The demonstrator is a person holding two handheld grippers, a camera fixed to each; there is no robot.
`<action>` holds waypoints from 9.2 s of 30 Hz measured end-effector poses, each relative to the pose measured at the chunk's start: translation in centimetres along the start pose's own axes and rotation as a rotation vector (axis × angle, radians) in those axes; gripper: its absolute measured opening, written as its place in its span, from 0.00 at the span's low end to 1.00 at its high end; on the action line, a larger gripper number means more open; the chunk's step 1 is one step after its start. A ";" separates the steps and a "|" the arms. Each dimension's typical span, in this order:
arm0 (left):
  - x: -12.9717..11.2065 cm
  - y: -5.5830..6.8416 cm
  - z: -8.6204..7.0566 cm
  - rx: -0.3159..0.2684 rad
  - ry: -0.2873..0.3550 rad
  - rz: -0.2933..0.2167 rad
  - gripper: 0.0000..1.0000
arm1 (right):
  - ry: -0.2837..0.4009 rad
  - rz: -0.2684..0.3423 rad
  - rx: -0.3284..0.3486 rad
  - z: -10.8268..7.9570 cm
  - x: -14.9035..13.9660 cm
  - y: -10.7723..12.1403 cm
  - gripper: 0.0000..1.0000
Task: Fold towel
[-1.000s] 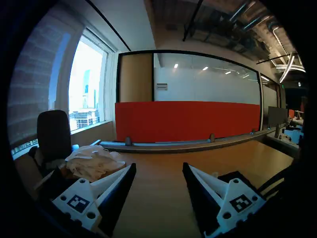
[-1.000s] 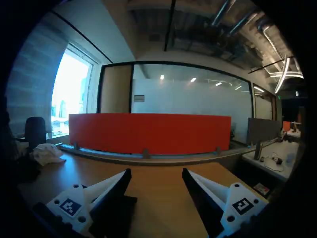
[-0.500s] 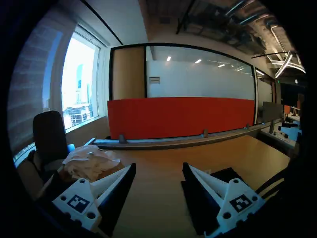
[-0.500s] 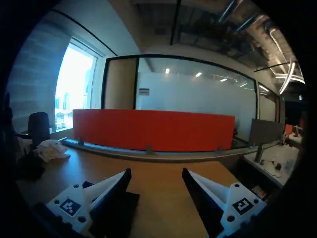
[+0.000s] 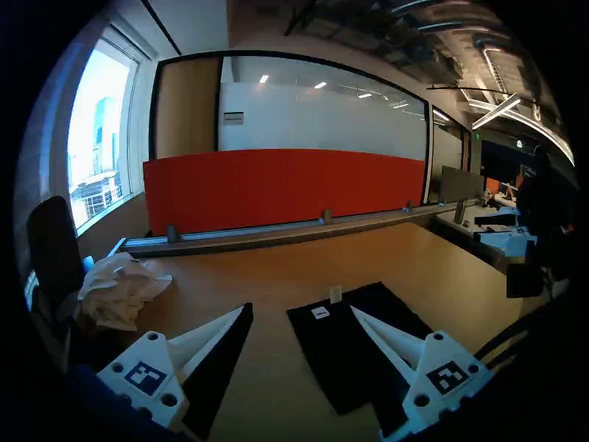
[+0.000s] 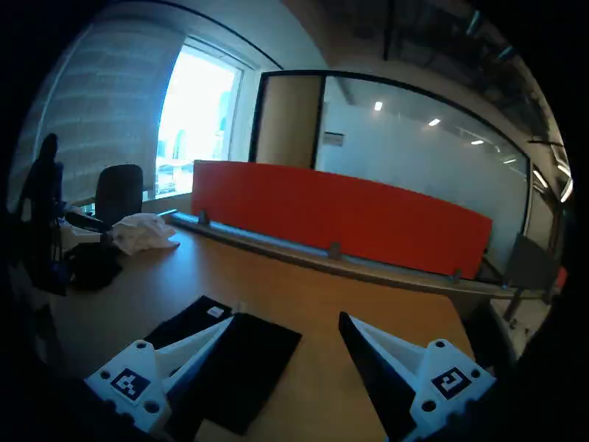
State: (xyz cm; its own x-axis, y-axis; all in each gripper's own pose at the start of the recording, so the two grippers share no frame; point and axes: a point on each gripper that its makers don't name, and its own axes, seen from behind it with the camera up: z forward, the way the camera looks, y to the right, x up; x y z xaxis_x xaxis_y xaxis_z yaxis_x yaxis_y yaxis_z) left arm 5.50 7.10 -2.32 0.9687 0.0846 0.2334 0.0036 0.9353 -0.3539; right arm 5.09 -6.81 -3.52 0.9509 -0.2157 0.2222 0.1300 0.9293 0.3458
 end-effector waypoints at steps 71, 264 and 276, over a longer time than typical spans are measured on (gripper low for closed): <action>-23.8 7.7 5.0 -0.264 -0.501 0.167 0.86 | -0.483 -0.100 0.295 2.0 -24.4 -7.3 1.00; -14.9 7.3 9.0 -0.120 -0.511 0.059 0.14 | -0.498 -0.071 0.309 6.3 -15.8 -4.3 0.19; -16.6 6.7 10.8 -0.105 -0.530 0.048 0.14 | -0.531 -0.071 0.311 7.8 -17.9 -4.4 0.19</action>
State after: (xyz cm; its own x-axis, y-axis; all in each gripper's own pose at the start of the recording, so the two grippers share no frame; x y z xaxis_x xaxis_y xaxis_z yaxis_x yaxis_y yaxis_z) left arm -13.29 15.66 1.24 0.7102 0.3138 0.6302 0.0135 0.8890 -0.4578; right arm -14.74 -9.33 -1.93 0.6625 -0.4681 0.5848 0.0236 0.7934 0.6083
